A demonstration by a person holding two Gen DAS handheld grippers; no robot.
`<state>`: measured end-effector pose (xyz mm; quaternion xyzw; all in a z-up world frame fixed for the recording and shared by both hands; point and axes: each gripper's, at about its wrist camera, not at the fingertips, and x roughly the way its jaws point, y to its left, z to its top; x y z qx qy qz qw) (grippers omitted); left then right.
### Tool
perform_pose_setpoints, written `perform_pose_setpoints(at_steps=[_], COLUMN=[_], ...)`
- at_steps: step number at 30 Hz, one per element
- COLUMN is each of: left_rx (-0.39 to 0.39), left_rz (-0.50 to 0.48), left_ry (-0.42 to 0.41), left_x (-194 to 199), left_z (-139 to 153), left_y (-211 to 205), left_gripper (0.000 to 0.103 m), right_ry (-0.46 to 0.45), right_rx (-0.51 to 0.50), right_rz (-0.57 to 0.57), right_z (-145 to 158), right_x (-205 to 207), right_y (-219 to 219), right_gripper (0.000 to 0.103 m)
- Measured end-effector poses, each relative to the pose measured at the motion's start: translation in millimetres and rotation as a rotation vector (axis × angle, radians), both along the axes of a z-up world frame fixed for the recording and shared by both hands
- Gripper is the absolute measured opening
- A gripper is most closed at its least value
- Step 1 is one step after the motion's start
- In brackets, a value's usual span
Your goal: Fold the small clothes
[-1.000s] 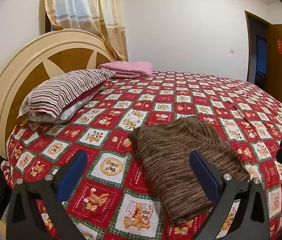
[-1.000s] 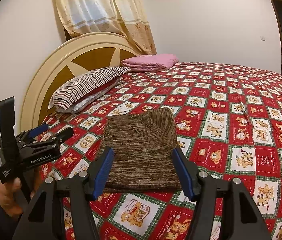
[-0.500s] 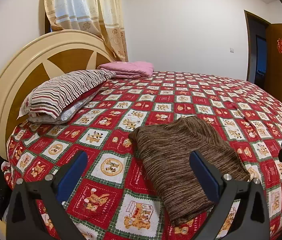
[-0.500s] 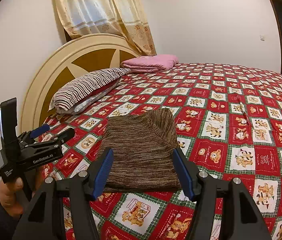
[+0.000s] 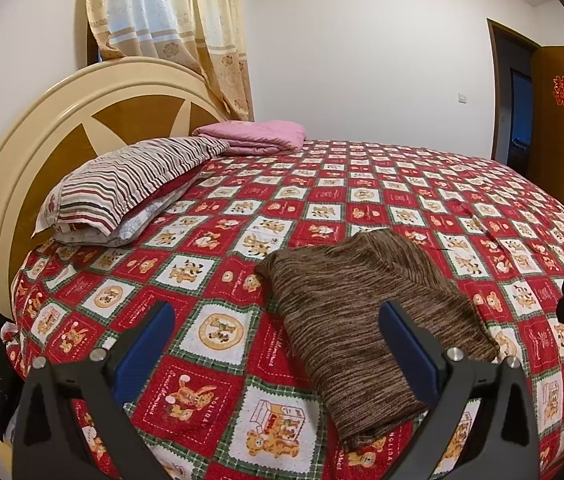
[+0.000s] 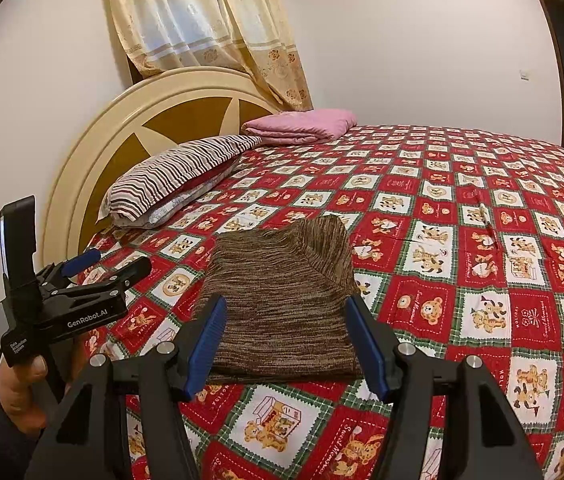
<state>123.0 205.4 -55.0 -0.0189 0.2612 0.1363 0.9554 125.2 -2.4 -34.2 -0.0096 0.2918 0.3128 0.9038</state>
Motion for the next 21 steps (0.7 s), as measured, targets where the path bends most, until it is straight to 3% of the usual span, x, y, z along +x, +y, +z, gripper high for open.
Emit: perform_pose_setpoints(at_steps=[21], left_rx=[0.013], left_rz=[0.015], left_ry=[-0.001], left_x=[2], left_z=[1], left_y=[7], left_gripper=[0.103], right_ry=[-0.012], right_rx=[0.011], right_rz=[0.005], right_z=[4], right_x=[-1], right_y=[-1], right_gripper=[0.062])
